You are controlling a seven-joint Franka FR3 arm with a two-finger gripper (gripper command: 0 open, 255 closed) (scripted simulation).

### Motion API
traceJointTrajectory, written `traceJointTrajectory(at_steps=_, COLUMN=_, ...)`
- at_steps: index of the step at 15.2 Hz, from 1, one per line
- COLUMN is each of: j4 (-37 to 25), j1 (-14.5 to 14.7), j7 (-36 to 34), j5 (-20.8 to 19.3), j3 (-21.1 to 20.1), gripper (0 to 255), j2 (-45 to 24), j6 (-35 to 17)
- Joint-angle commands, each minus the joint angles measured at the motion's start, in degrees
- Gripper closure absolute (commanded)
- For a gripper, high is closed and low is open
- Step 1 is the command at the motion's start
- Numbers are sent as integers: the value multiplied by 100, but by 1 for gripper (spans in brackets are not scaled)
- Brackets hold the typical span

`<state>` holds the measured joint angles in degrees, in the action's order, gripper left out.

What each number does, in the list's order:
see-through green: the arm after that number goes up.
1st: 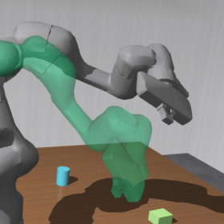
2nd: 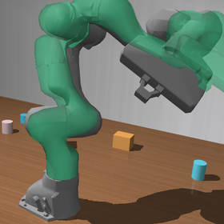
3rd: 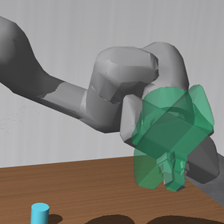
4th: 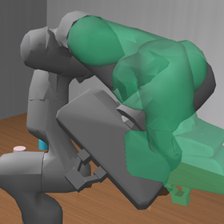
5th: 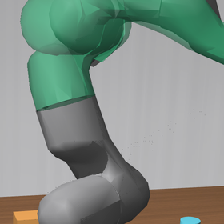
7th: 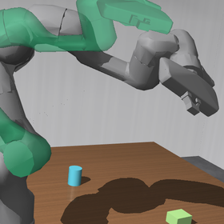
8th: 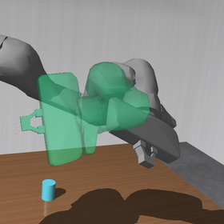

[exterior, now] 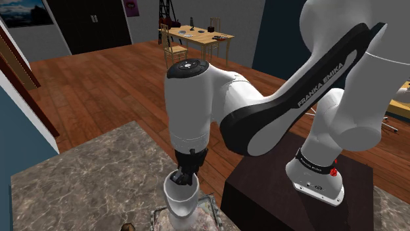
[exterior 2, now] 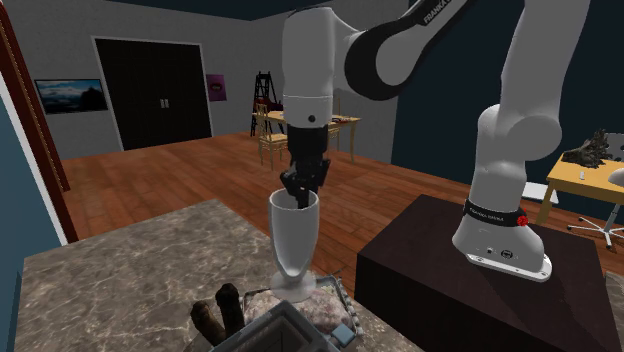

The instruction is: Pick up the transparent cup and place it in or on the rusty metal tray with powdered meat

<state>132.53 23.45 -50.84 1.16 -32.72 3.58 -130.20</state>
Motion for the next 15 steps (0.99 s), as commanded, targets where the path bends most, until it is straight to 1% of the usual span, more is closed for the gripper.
traceJointTrajectory(at_steps=1, j4=60, j1=-1, j7=-65, j5=-78, j3=-16, gripper=255, j2=-111, j6=-163)
traceJointTrajectory(at_steps=6, j4=215, j1=-5, j7=-256, j5=-333, j3=-29, gripper=255, j2=-440, j6=-591)
traceJointTrajectory(at_steps=14, j4=215, j1=-2, j7=-256, j5=-333, j3=-26, gripper=255, j2=-440, j6=-591)
traceJointTrajectory(at_steps=15, j4=204, j1=-6, j7=-247, j5=-332, j3=-22, gripper=0, j2=-441, j6=-582)
